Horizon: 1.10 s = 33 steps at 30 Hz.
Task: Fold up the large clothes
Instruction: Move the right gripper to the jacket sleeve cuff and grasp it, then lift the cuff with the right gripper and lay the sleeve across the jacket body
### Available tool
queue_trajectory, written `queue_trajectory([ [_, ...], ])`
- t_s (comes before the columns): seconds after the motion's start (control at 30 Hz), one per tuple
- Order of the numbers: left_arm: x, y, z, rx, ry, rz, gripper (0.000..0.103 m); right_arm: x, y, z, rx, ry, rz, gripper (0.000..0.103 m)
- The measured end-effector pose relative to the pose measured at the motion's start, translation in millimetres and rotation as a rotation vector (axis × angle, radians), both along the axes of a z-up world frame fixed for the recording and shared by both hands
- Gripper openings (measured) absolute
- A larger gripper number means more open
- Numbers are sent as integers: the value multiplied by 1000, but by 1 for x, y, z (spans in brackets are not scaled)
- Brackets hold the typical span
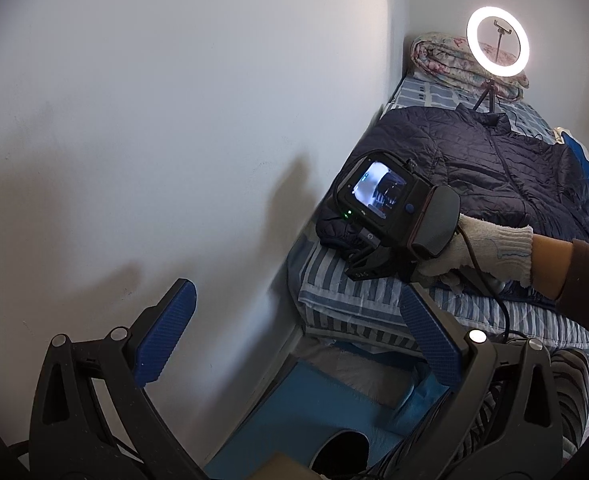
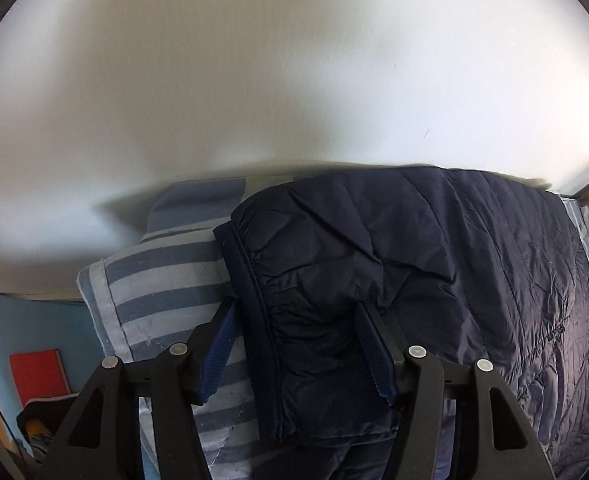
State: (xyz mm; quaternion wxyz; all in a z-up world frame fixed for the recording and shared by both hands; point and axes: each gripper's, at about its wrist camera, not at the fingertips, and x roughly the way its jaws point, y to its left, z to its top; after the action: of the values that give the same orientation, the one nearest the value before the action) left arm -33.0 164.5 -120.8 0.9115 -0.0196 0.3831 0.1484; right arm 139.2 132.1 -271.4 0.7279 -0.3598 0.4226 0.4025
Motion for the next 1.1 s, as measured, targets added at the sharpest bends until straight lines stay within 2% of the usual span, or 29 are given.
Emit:
queue_trajectory([
  [0.07,0,0,0,1,-2,0,103,2,0,0,12,35,4,57],
  [0.1,0,0,0,3,-5,-1,103,8,-7,3,23,62,3,47],
  [0.13,1,0,0,6,-8,-3,103,12,-10,5,32,80,-6,43],
  [0.2,-2,-3,0,13,-13,-5,103,22,-17,10,60,110,-42,22],
  [0.3,-3,-5,-2,12,-12,-8,103,44,-36,22,149,212,-124,10],
  [0.43,-1,-7,-4,8,-6,-11,103,70,-66,38,297,332,-224,7],
  [0.6,1,-16,-2,10,-15,-32,103,95,-103,58,444,415,-317,6],
  [0.87,17,-30,-3,13,-15,-68,103,128,-174,101,564,355,-413,6],
  [0.93,22,-35,-3,13,-19,-80,103,153,-197,102,594,331,-459,5],
  [1.1,34,-49,-1,26,-28,-114,103,182,-264,110,652,275,-587,5],
])
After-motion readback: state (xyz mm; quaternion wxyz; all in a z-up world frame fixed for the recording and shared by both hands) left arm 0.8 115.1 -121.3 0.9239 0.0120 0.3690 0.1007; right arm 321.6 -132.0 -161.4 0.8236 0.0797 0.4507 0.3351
